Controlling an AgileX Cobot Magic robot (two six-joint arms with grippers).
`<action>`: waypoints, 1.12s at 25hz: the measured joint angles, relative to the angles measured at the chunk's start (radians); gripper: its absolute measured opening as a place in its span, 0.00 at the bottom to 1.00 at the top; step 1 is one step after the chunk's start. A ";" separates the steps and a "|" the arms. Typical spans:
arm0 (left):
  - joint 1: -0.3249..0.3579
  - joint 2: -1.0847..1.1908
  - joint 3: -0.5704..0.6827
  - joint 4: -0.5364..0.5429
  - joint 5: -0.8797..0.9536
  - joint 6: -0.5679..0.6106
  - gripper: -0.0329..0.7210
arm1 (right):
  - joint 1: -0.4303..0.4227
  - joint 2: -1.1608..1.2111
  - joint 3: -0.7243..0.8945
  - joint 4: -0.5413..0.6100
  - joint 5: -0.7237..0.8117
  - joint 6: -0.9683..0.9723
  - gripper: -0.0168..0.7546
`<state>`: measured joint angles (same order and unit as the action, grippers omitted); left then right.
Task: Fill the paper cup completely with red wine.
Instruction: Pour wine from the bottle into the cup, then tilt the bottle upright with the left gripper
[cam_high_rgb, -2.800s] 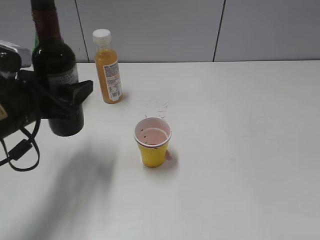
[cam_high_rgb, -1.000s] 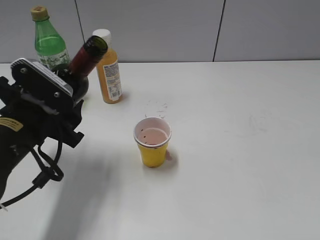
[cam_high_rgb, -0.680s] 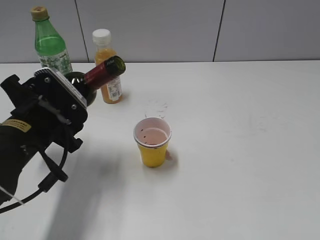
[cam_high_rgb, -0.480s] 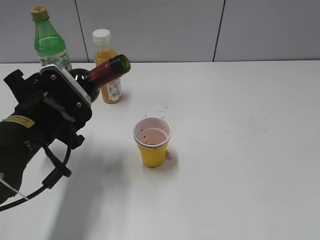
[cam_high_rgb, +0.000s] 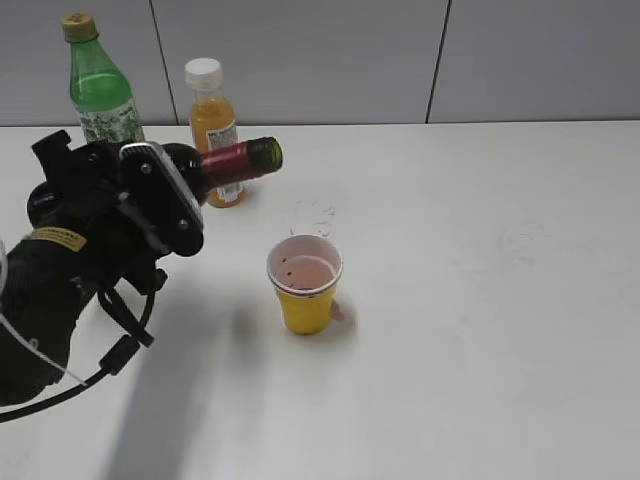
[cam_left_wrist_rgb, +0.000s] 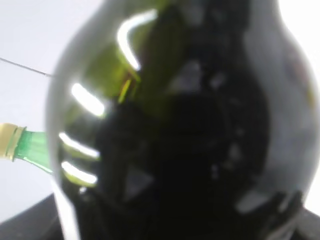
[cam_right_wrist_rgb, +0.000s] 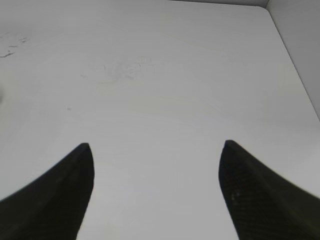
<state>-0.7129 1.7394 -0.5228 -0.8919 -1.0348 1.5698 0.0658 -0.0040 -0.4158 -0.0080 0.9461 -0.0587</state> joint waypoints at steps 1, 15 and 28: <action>0.000 0.009 0.000 -0.001 -0.009 0.009 0.78 | 0.000 0.000 0.000 0.000 0.000 0.000 0.79; 0.000 0.043 -0.001 0.002 -0.085 0.128 0.78 | 0.000 0.000 0.000 0.000 0.000 0.000 0.79; 0.000 0.091 -0.001 0.028 -0.092 0.268 0.78 | 0.000 0.000 0.000 0.000 0.000 0.000 0.79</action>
<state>-0.7129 1.8303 -0.5240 -0.8642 -1.1268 1.8375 0.0658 -0.0040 -0.4158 -0.0080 0.9461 -0.0587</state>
